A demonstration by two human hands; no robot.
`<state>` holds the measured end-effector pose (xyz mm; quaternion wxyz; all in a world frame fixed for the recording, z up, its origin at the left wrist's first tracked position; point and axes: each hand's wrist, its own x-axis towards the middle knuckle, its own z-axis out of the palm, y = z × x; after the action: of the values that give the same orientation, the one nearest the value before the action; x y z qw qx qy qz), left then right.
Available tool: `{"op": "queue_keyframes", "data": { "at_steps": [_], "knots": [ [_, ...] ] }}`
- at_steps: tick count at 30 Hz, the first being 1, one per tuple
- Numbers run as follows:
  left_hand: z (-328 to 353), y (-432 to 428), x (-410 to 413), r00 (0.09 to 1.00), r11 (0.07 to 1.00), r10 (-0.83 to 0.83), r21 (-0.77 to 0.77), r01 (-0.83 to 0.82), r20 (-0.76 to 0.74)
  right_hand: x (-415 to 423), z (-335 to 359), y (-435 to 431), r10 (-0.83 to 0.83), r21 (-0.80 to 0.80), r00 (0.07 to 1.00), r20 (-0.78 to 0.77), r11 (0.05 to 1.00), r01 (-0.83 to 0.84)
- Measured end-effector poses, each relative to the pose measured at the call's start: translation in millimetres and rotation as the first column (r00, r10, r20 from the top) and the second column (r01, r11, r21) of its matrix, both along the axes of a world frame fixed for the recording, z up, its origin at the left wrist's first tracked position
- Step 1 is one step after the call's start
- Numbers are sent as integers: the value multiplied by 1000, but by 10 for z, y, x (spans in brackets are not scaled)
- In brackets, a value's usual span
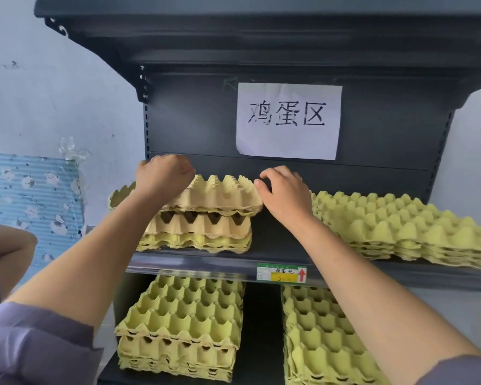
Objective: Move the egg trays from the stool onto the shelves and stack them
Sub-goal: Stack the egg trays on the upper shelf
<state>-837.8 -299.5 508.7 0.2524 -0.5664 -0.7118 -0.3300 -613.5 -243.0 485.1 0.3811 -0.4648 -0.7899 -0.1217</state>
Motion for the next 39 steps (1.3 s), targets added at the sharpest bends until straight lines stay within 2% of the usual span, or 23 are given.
{"op": "queue_keyframes", "data": {
  "at_steps": [4, 10, 14, 19, 27, 35, 39],
  "knots": [
    [54, -31, 603, 996, 998, -47, 44, 51, -73, 601, 75, -102, -45, 70, 999, 4, 997, 44],
    [75, -96, 2119, 973, 972, -202, 101, 213, -107, 2058, 112, -388, -125, 112, 992, -15, 986, 126],
    [-115, -110, 3287, 918, 910, -377, 137, 392, -127, 3205, 33, -581, -227, 119, 974, -19, 967, 227],
    [-476, -40, 4572, 803, 792, -578, 135, 595, -148, 4567, -214, -814, -386, 45, 922, -35, 921, 387],
    [-1036, 408, 6200, 602, 620, -760, 7, 785, -243, 6190, -728, -835, -586, -25, 810, 3, 810, 586],
    [-1812, 1070, 7545, 443, 468, -883, -236, 852, -154, 7283, -1453, -605, -677, -175, 706, 210, 684, 708],
    [-2128, 1266, 8136, 364, 388, -922, -303, 870, -134, 7749, -1759, -550, -690, -211, 655, 307, 622, 754]
  ]
}}
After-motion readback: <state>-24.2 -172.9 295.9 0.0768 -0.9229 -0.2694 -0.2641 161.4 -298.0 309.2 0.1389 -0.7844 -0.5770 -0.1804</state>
